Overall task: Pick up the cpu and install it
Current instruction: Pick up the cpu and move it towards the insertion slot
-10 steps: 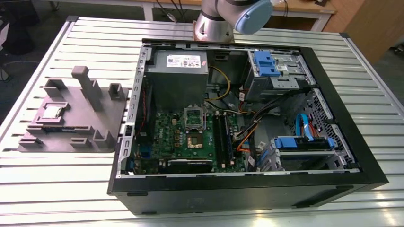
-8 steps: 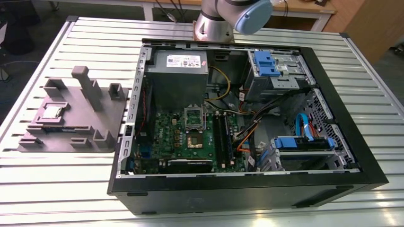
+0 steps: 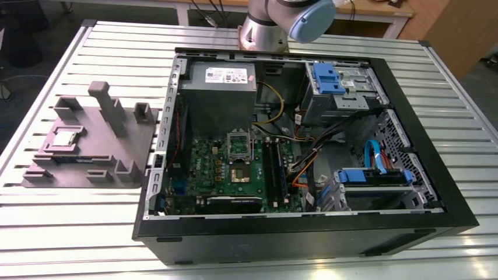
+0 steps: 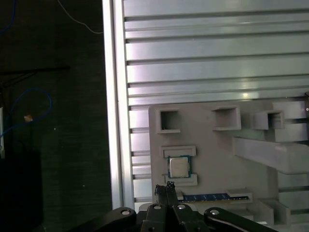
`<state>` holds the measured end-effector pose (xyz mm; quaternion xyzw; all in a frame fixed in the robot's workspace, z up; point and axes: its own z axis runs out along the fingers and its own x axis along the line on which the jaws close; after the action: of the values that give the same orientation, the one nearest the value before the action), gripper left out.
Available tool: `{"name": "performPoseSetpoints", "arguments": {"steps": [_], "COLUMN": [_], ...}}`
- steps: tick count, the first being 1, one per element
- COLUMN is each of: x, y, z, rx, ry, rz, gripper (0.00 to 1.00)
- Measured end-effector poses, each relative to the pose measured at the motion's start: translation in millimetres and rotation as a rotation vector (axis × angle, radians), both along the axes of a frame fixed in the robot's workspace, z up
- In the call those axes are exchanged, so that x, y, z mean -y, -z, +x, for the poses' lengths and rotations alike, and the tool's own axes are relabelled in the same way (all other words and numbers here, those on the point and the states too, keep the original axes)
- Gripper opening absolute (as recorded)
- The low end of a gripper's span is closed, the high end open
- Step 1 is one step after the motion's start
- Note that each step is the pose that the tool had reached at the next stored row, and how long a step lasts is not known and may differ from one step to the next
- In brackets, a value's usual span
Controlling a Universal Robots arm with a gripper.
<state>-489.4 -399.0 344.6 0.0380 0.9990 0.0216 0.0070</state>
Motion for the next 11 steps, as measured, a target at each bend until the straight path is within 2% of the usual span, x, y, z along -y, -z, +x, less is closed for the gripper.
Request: {"name": "performPoseSetpoints", "arguments": {"steps": [3,5,11], "x": [0.0,0.0,0.0], "y": [0.0,1.2,1.3], "z": [-0.4,-12.1,-13.0], "rx": [0.0000,0.0001,0.0000], "ry": [0.000,0.000,0.000], "rz": [0.0000,0.0001,0.0000], "gripper": [0.10,0.10,0.10]}}
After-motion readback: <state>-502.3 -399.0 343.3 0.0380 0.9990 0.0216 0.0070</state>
